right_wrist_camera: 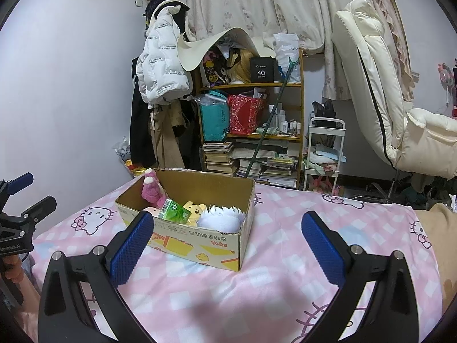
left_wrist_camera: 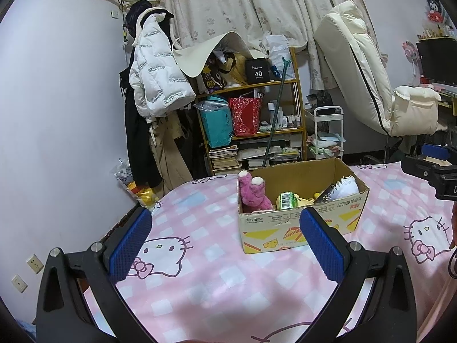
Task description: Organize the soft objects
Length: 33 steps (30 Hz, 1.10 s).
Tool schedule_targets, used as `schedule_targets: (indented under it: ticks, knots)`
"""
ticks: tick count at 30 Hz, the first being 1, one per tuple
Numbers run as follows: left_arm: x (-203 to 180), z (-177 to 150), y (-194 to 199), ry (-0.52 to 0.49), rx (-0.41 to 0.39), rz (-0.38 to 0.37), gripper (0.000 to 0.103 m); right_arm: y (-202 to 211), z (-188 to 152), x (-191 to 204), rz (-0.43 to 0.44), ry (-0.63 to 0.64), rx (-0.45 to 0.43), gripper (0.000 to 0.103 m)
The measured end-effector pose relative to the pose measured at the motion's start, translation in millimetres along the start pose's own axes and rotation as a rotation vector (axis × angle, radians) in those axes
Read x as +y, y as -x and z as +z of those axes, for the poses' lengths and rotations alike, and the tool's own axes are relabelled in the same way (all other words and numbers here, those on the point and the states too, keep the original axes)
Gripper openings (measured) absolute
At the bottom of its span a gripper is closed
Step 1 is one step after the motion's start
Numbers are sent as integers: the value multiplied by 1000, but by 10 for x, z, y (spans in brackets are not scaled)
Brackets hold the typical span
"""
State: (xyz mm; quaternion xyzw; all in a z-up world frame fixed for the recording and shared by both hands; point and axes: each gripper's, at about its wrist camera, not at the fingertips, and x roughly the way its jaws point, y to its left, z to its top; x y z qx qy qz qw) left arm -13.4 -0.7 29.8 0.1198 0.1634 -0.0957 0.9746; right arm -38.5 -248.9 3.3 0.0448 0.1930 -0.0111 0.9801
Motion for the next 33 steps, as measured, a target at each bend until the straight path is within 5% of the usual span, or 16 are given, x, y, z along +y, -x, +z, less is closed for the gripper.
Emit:
schedule_targets:
  ticks: [33]
  knots:
    - [-32,-56,-26,13,16,-1,102,-12,7,18,-8,2,7,103]
